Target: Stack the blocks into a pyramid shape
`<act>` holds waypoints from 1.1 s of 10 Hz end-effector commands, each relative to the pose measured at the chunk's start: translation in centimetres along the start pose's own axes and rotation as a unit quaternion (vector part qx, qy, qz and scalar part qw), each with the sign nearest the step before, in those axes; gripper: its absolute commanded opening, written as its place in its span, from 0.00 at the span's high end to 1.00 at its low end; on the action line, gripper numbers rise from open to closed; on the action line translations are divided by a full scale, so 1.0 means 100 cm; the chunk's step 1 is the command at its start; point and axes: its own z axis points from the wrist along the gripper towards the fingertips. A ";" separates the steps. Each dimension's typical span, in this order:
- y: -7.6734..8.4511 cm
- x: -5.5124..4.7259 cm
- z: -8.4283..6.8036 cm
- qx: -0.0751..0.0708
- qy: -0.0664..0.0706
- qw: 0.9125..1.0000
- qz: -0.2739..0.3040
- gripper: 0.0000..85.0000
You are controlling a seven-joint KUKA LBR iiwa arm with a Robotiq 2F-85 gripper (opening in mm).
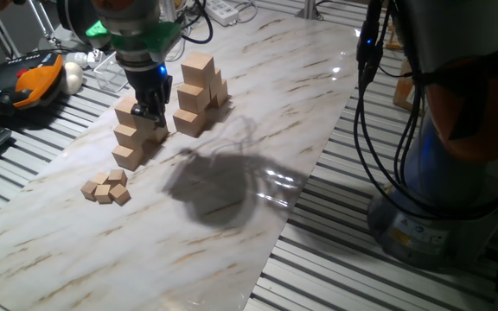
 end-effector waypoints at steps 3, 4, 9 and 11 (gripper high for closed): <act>0.002 0.001 0.001 0.002 -0.001 1.000 0.004 1.00; 0.002 0.001 0.001 0.003 -0.003 1.000 0.004 1.00; 0.003 0.000 0.002 0.003 -0.004 1.000 0.008 1.00; 0.003 0.000 0.001 0.000 -0.005 1.000 0.012 1.00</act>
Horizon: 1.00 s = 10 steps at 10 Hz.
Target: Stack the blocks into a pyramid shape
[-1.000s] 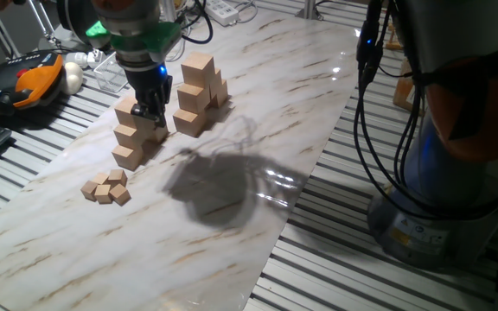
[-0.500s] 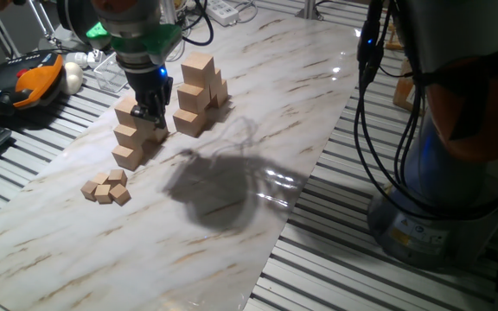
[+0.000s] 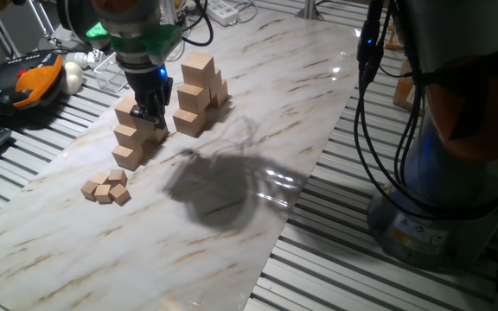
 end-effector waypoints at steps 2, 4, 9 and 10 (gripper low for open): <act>0.001 0.000 0.000 0.000 0.002 1.000 0.002 1.00; 0.001 -0.001 0.001 0.003 0.003 1.000 0.002 1.00; 0.000 0.002 0.007 0.015 0.003 1.000 0.005 1.00; -0.001 0.002 0.007 0.015 0.003 1.000 0.007 1.00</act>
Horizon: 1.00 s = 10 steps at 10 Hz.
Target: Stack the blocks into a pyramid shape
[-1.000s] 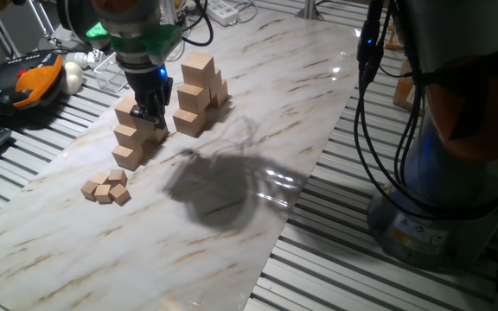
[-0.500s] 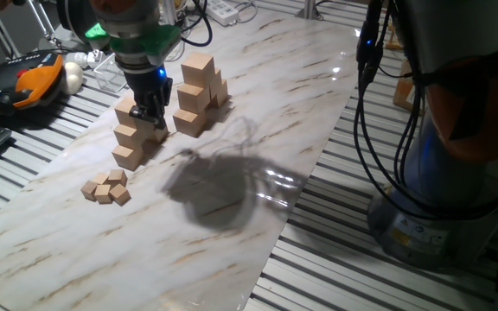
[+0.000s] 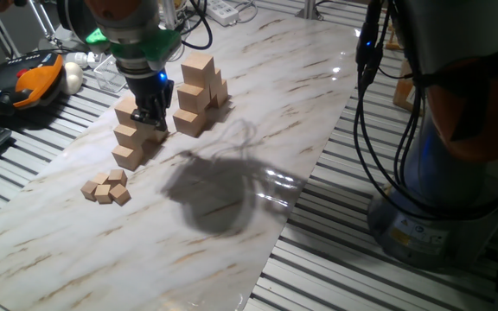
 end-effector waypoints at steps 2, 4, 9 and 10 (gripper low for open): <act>0.000 0.000 0.000 0.000 0.000 1.000 0.001 1.00; 0.002 0.003 0.000 0.000 0.000 1.000 0.002 1.00; 0.000 0.002 -0.001 0.001 -0.001 1.000 0.000 1.00; -0.001 0.001 -0.001 0.002 -0.004 1.000 0.000 1.00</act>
